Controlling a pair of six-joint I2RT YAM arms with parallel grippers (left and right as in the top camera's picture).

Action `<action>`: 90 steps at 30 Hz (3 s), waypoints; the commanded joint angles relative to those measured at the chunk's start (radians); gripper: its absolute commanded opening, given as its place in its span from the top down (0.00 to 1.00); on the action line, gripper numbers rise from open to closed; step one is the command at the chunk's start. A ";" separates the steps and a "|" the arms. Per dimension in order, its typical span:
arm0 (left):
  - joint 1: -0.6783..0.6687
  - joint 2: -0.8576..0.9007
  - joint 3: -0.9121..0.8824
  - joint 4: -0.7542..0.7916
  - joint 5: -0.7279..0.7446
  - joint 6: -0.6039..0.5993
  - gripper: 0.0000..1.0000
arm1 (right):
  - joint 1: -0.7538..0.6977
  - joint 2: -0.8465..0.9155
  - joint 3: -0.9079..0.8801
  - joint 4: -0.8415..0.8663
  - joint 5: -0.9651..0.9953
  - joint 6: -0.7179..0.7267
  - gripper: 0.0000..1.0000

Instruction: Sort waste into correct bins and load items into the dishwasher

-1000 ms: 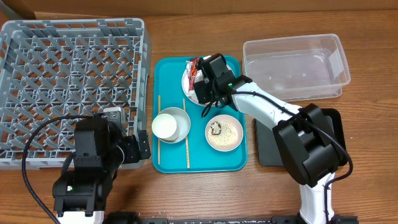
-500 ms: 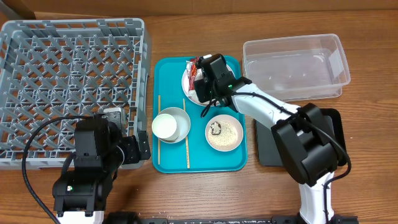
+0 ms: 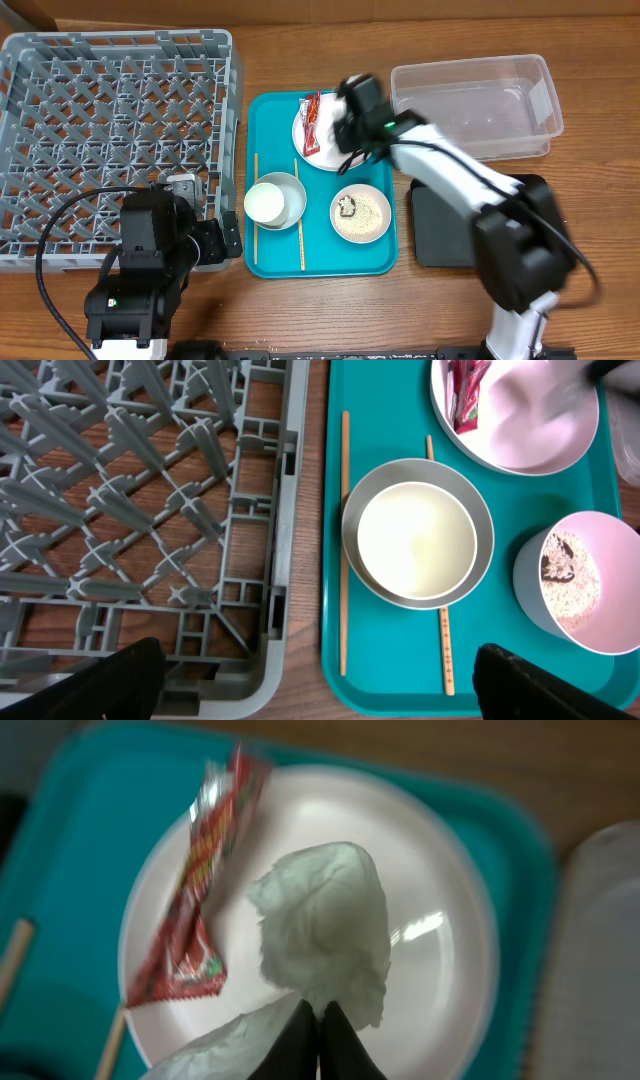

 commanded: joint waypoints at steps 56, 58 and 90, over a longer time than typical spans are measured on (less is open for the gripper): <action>-0.006 -0.006 0.021 -0.006 -0.006 -0.006 0.00 | 0.117 0.266 0.094 0.191 -0.067 0.072 0.87; -0.006 -0.006 0.021 -0.006 -0.006 -0.006 0.00 | 0.106 0.219 0.099 0.173 -0.051 0.072 0.89; -0.006 -0.002 0.021 -0.003 -0.006 -0.006 0.00 | -0.381 -0.341 0.103 -0.423 -0.158 0.095 0.28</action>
